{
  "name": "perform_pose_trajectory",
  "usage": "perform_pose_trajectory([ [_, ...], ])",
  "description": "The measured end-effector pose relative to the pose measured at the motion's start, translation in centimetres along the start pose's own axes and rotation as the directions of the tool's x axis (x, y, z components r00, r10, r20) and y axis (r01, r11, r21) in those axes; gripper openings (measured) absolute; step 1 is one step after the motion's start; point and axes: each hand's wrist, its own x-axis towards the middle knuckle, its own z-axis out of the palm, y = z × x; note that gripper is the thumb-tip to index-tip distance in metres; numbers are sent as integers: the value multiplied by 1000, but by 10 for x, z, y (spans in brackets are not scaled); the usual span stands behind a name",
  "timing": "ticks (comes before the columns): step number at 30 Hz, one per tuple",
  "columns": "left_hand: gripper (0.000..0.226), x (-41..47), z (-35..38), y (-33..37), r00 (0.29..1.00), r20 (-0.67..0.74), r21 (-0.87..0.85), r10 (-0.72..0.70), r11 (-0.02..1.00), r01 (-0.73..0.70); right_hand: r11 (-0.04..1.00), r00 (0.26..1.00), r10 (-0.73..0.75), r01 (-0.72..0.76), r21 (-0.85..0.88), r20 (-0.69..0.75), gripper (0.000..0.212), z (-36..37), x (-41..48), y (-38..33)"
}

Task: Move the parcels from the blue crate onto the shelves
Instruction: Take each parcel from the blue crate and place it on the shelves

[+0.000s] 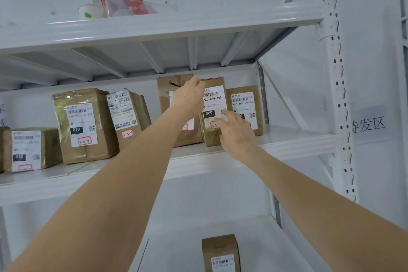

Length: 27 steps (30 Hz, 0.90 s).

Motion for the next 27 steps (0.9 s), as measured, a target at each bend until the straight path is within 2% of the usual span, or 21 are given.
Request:
perform_pose_trajectory([
  [4, 43, -40, -3, 15, 999, -13, -14, -32, 999, 31, 1000, 1000, 9, -9, -18, -16, 47, -8, -21, -2],
  [9, 41, -99, -3, 39, 997, 21, -53, -79, 995, 80, 999, 995, 0, 4, 41, -104, 45, -8, -56, -8],
  [16, 46, -178, 8, 65, 975, 163, -121, -153, 977, 174, 999, 1000, -21, 21, 48, 3, 51, -3, -120, -16],
  [20, 49, -220, 18, 76, 947, 282, -150, -155, 968, 203, 999, 991, -21, 16, 38, 130, 54, 0, -159, -24],
  [23, 49, -259, 32, 88, 918, 367, -176, -151, 958, 228, 999, 982, -2, -5, 35, 191, 55, 14, -197, -31],
  [27, 48, -322, 56, 103, 858, 493, -184, -140, 948, 261, 999, 939, 28, -39, 25, 342, 48, 34, -257, -47],
])
